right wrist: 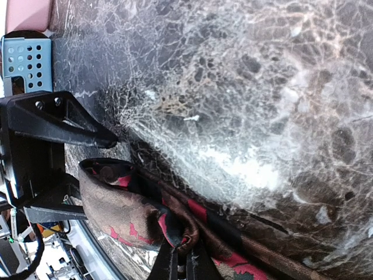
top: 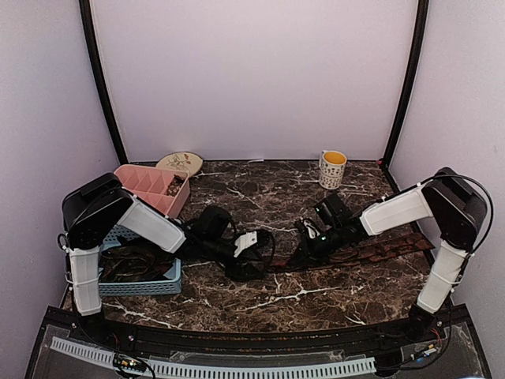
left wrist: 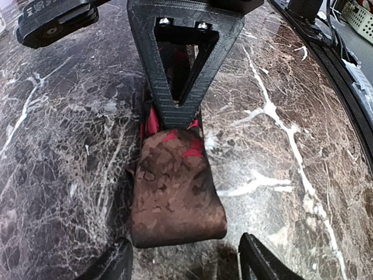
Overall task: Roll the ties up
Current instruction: Roll the tie at the center of the board.
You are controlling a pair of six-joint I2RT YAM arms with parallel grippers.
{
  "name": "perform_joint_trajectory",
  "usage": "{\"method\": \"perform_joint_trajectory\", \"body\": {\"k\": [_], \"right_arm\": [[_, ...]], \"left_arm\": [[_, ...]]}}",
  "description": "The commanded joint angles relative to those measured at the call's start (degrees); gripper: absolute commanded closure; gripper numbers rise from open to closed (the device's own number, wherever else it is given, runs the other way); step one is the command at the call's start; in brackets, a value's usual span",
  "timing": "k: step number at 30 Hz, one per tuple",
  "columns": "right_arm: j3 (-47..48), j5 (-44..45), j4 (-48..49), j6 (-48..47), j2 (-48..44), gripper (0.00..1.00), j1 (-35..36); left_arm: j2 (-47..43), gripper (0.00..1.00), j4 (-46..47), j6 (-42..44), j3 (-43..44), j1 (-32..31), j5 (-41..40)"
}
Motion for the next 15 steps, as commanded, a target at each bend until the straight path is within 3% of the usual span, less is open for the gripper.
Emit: {"method": "perform_joint_trajectory", "body": {"k": [1,10,15], "right_arm": [[-1.3,1.7,0.7,-1.2,1.1,1.00,-0.3],[-1.9,2.3,0.8,-1.4,1.8,1.00,-0.4],[-1.9,1.8,1.5,-0.9,2.0,1.00,-0.4]], "left_arm": [[-1.2,0.35,4.6,-1.8,-2.4,0.2,-1.3],[2.3,0.38,10.9,-3.6,-1.6,-0.7,0.2],[2.0,0.51,11.6,-3.8,-0.1,-1.6,1.8]]}}
